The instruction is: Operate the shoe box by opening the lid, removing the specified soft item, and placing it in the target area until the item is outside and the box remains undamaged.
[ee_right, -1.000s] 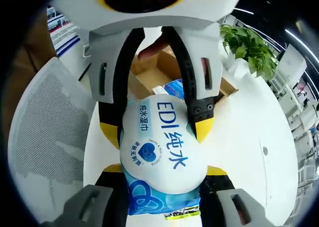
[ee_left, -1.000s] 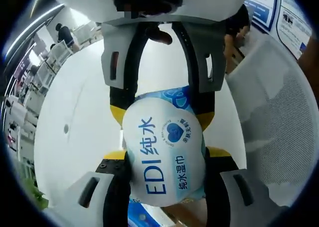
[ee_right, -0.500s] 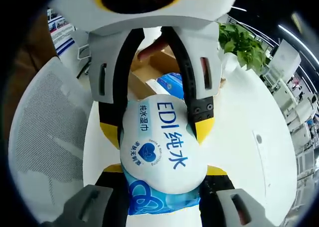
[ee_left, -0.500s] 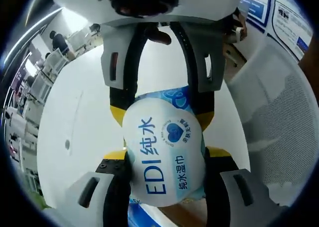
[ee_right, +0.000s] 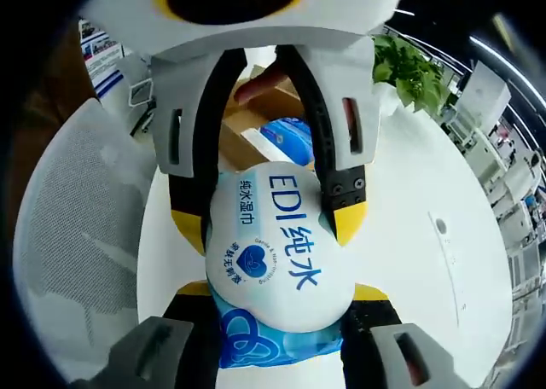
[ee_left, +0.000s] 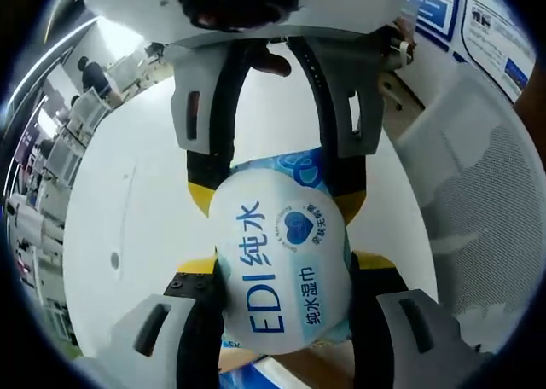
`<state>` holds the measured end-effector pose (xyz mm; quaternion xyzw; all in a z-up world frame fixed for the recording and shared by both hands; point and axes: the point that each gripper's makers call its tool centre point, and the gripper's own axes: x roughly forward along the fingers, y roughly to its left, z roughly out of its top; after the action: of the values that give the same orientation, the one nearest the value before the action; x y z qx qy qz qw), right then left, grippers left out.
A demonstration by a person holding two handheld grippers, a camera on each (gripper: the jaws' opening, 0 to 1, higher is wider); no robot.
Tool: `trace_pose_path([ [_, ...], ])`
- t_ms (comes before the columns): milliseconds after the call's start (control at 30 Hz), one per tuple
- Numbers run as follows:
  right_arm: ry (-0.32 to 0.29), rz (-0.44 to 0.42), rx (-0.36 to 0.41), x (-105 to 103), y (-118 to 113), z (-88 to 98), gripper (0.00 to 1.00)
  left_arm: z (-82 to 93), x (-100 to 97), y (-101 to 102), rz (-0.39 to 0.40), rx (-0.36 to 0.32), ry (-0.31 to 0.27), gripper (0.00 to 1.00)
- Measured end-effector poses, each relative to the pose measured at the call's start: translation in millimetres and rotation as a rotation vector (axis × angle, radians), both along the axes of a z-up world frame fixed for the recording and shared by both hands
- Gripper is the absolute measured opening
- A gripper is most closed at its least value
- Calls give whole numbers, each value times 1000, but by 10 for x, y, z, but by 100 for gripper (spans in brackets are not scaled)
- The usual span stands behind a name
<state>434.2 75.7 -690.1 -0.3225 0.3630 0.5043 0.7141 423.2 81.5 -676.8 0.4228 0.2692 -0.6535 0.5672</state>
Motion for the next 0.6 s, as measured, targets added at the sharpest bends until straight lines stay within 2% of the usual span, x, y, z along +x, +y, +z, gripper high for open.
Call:
trace_pose_path([
  [233, -2, 1, 4, 128, -30, -44, 53, -39, 128, -31, 1, 5, -5, 58],
  [600, 7, -4, 7, 270, -96, -206, 53, -191, 269, -95, -3, 23, -4, 58],
])
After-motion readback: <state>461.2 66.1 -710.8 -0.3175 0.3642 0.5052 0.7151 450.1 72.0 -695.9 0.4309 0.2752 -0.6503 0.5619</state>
